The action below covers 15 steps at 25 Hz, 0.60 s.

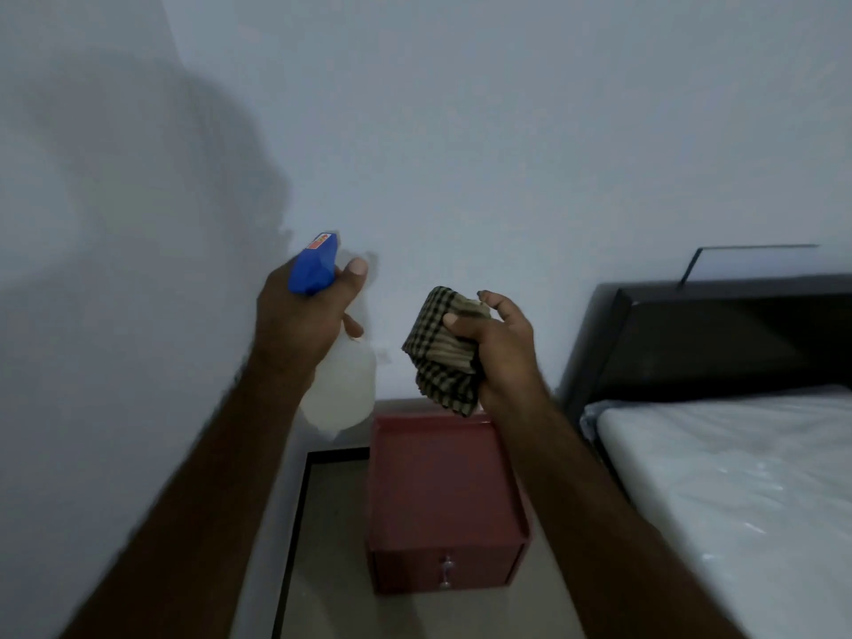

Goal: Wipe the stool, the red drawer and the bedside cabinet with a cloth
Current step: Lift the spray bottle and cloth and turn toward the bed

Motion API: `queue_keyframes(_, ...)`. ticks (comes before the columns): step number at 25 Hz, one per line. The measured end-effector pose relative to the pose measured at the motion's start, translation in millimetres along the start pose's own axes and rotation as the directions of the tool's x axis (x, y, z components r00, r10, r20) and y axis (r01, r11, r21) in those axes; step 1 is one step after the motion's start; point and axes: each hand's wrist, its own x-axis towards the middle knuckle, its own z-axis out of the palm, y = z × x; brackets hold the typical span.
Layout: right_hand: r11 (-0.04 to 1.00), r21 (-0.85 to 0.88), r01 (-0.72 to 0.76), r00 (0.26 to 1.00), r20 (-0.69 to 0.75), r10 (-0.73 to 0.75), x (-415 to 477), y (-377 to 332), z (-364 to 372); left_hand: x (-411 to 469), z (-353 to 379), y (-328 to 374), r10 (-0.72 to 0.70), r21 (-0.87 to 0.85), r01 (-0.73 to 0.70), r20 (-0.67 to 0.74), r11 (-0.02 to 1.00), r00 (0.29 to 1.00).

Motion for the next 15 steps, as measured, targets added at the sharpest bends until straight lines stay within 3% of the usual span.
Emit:
queue_keyframes(6, 0.998, -0.005, 0.062, 0.998, 0.027, -0.062, -22.8, -71.0, 19.2, 6.0, 1.7, 69.2, 0.064, -0.079, -0.061, 0.037, 0.995, 0.997)
queue_keyframes(15, 0.982, -0.031, 0.189, 0.981, -0.043, -0.190, -45.4, -135.8, 25.6, 15.0, 16.2, 101.9, 0.144, -0.181, -0.117, 0.146, 0.977, 0.979)
